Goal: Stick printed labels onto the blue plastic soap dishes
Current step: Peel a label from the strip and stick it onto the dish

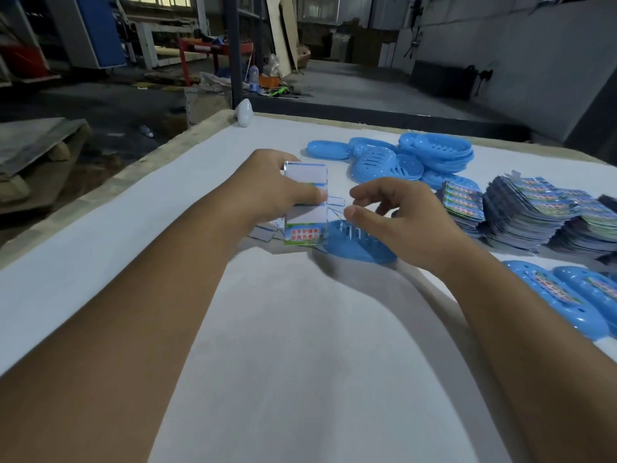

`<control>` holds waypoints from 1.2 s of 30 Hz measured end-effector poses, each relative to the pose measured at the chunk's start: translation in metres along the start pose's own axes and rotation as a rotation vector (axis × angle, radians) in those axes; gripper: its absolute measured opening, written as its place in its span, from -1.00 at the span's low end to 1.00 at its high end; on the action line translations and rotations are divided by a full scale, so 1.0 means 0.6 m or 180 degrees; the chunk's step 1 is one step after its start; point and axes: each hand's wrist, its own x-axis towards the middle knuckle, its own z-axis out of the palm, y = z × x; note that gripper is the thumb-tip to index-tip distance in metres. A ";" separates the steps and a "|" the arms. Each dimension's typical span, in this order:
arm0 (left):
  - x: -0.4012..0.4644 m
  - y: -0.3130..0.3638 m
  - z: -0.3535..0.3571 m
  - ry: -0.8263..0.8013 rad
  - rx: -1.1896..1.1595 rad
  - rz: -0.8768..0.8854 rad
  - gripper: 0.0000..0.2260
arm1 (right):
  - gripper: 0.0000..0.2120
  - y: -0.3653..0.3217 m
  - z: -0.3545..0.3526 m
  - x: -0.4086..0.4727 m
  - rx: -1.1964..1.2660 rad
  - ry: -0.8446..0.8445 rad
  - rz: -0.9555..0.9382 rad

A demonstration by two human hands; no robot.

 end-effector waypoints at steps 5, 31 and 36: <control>-0.004 0.006 0.012 -0.0059 -0.0973 0.0146 -0.74 | -0.76 -0.020 0.006 -0.006 0.0729 -0.0479 0.0181; -0.013 0.006 0.033 -0.0028 -0.0496 0.0123 -0.80 | -0.83 -0.017 -0.012 0.001 0.1154 0.0239 0.0743; -0.015 0.005 0.035 0.0047 -0.0437 0.0148 -0.75 | -0.83 -0.023 -0.014 0.000 0.1723 0.0019 0.0828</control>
